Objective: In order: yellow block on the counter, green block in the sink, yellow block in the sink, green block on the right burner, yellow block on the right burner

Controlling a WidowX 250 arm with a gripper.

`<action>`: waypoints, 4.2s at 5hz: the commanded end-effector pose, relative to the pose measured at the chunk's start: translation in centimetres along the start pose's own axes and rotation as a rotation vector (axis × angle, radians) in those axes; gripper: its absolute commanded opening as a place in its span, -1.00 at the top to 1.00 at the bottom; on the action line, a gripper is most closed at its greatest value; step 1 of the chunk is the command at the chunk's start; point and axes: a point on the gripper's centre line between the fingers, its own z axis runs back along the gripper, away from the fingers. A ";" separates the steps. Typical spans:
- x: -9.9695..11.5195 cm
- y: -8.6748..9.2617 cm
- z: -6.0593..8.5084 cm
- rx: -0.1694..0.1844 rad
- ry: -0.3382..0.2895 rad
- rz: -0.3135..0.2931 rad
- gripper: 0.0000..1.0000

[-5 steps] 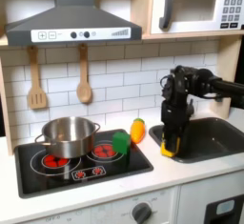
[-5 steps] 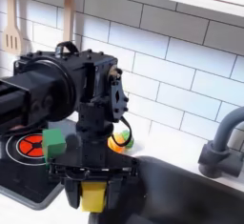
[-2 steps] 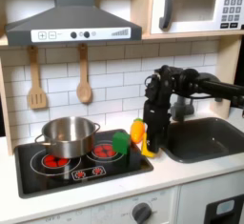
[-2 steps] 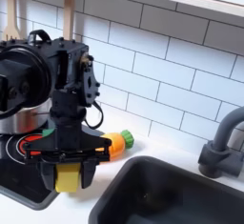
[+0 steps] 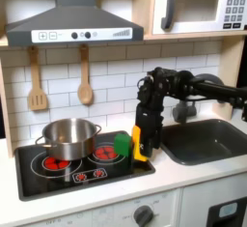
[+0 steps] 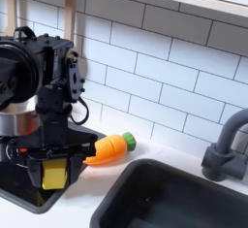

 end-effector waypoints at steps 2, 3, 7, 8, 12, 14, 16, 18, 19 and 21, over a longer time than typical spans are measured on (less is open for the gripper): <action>1.6 2.1 -0.8 0.041 -0.001 0.088 1.00; 2.3 2.7 -0.6 0.045 -0.013 0.120 1.00; 5.6 3.1 -1.6 0.068 -0.023 0.235 1.00; 5.5 2.9 -1.5 0.067 -0.018 0.241 1.00; 4.8 2.0 -0.1 0.065 -0.041 0.216 -1.00; 2.7 0.5 2.6 0.019 -0.066 0.113 -1.00; -0.4 -1.1 2.7 -0.041 -0.030 -0.154 -1.00; -2.3 -1.1 2.1 -0.027 0.039 -0.452 -1.00; -2.9 -1.0 2.1 -0.033 0.054 -0.545 -1.00; -3.7 -0.8 2.3 -0.068 0.024 -0.595 -1.00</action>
